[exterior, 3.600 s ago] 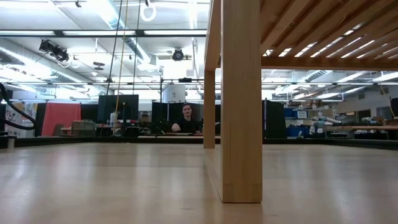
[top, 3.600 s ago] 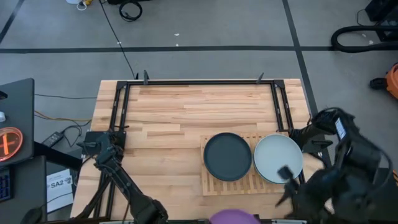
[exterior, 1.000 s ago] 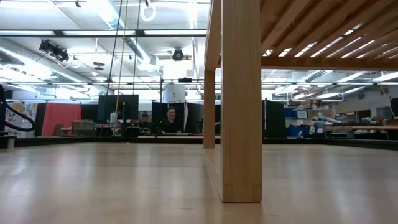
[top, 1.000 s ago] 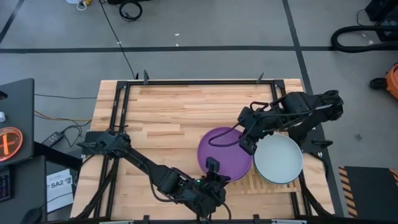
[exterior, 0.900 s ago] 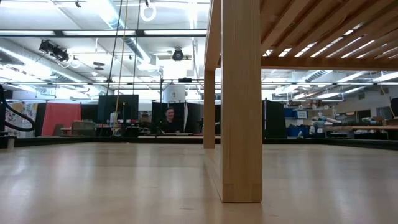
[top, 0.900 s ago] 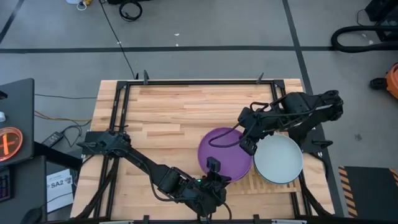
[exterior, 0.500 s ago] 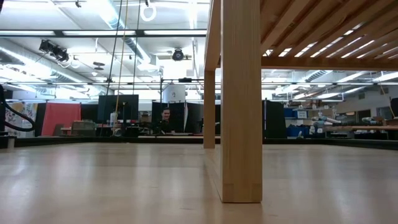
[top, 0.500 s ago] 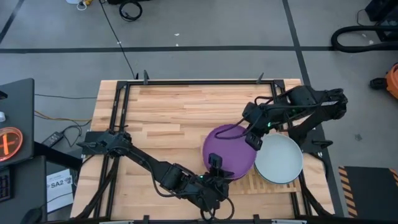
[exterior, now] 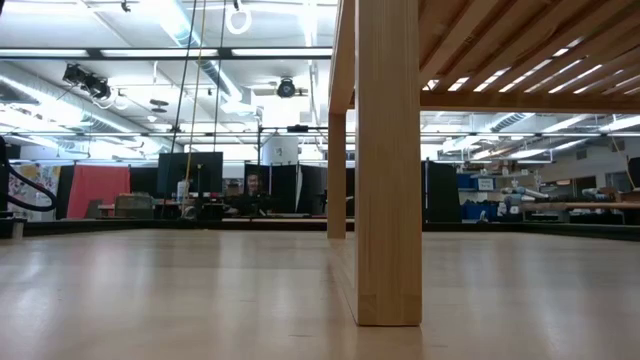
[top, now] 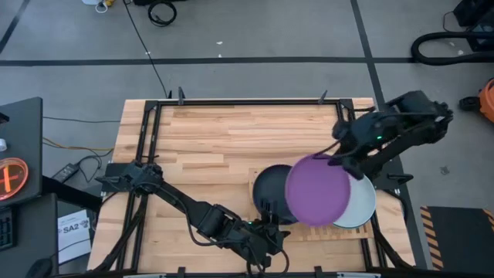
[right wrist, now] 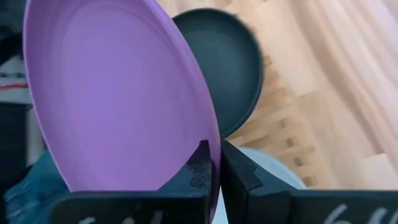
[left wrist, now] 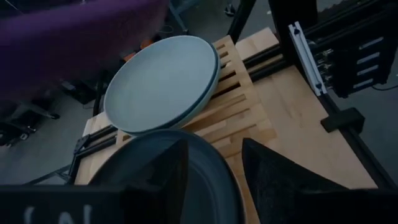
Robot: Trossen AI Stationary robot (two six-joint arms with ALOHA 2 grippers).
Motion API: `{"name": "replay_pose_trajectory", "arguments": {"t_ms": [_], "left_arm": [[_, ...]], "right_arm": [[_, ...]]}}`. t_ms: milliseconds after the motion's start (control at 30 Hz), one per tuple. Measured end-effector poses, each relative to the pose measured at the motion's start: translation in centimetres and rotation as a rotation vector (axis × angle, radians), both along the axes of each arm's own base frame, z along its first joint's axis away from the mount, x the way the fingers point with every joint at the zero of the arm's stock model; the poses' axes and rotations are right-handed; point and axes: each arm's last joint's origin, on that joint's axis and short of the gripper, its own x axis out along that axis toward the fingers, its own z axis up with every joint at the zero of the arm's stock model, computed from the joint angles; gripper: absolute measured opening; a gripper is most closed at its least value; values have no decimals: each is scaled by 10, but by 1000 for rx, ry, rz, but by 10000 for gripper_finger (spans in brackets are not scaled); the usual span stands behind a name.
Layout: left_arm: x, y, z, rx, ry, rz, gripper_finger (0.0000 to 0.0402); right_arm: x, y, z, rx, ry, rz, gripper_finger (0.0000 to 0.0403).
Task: Place and stack plates onto a shelf
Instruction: Stack the purple plate on top of the off white plate
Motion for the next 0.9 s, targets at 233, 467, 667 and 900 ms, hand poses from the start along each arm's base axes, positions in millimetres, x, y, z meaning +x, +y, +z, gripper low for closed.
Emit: {"name": "replay_pose_trajectory", "arguments": {"t_ms": [233, 467, 667, 900], "left_arm": [[-2, -4, 0, 0, 2, -12, 157], [-4, -7, -1, -27, -1, -7, 157], [-4, -8, -1, -27, -1, -10, 157], [-4, -8, -1, -28, -1, -10, 157]], "right_arm": [[-31, 0, 5, 58, -48, 100, 19], [-53, 1, -24, 64, 36, 225, 19], [-70, -8, -43, 22, 42, 221, 19], [-78, -14, -64, -26, 66, 199, 20]]}}
